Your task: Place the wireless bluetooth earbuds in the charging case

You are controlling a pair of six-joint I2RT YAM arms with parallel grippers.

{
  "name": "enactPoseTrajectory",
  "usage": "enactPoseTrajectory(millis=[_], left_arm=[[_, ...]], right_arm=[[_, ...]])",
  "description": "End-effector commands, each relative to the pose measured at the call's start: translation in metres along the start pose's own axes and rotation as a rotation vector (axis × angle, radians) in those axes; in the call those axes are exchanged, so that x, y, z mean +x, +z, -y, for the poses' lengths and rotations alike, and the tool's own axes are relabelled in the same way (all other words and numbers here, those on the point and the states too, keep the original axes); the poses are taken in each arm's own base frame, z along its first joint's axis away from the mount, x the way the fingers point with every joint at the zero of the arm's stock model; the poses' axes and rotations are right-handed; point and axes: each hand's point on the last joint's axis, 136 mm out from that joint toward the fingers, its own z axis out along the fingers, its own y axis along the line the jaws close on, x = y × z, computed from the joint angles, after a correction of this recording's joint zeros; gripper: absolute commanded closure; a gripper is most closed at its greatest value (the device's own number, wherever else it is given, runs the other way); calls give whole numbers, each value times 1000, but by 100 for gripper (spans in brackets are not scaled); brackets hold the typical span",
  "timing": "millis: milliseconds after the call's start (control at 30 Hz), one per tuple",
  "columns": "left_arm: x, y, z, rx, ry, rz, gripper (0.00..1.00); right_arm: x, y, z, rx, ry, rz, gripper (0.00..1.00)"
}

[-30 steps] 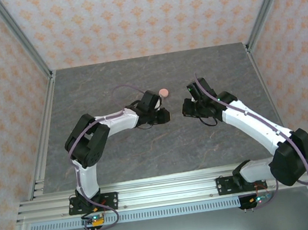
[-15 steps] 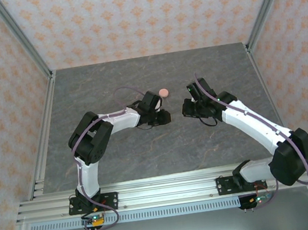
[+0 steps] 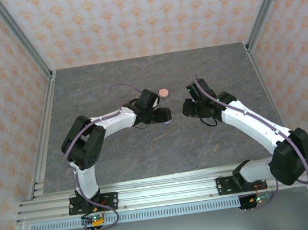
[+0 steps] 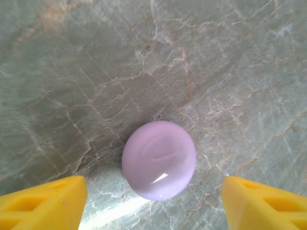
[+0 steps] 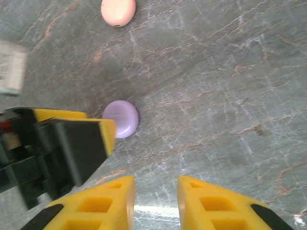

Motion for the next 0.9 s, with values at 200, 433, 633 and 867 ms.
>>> enactPoseTrajectory(millis=[200,433,633,867], left_arm=[[-19,-70,-16,-116,85,143,25],[-27,-120,-45,-252,127,234,24],[-36,-160,-88,-383,107,299,24],[-54,-209,-137,-591,88,470,24]], right_arm=[[-30,-16,49,246,-10,213,68],[-65,-42,75,415,-64,449,64],[-86,-55,103,572,-60,574,59],[-97,-54,136,654,-2,635,59]])
